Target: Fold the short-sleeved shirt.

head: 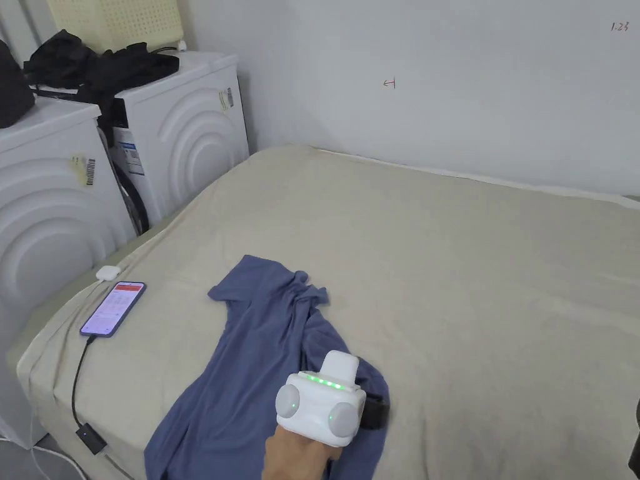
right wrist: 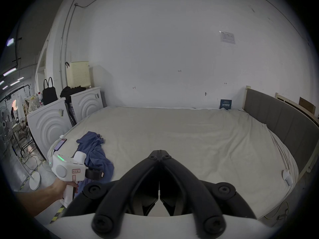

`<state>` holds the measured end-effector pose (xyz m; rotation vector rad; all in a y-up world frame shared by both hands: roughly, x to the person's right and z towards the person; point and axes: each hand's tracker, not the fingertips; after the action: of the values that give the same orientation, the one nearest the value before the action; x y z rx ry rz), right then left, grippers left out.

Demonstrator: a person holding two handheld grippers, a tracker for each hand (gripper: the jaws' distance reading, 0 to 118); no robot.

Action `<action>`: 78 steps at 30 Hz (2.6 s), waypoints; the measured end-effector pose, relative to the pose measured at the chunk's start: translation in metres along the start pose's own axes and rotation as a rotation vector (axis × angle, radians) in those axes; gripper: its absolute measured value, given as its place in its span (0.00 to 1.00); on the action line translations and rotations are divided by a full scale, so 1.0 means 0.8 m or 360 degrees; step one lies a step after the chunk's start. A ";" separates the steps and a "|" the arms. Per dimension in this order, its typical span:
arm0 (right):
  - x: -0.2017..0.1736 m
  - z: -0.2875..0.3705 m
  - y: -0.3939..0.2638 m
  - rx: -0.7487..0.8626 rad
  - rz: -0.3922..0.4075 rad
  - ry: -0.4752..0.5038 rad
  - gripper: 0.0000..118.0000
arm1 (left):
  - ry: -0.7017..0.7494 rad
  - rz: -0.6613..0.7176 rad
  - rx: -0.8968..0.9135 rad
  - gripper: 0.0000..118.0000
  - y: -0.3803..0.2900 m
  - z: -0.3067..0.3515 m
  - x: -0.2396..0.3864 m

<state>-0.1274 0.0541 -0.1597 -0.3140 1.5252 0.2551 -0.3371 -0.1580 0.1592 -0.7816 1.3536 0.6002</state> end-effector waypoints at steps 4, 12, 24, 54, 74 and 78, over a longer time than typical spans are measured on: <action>0.002 -0.007 -0.008 -0.0020 0.0023 0.0008 0.01 | 0.0013 0.0015 -0.0140 0.92 -0.009 0.004 0.001; -0.008 -0.020 -0.022 -0.0078 0.0003 0.0059 0.01 | -0.0112 -0.0008 -0.0027 0.11 0.005 -0.006 -0.034; 0.017 0.010 0.005 0.0148 -0.0126 -0.0016 0.01 | -0.0031 -0.0028 0.0665 0.11 0.106 0.143 -0.043; 0.137 0.124 0.016 0.0429 -0.0259 -0.0272 0.01 | -0.1029 -0.0851 0.0143 0.11 -0.015 0.115 0.483; 0.068 0.143 0.033 0.0597 -0.0014 -0.0297 0.01 | -0.0422 -0.0126 0.1248 0.99 0.008 0.355 0.220; 0.043 0.158 0.053 0.0664 -0.0041 -0.0238 0.01 | -0.0182 -0.0074 0.1442 0.58 0.006 0.426 0.152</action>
<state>-0.0236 0.1376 -0.1931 0.0165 1.3860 -0.0621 -0.1129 0.1046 0.0512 -0.0367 1.3138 -0.0418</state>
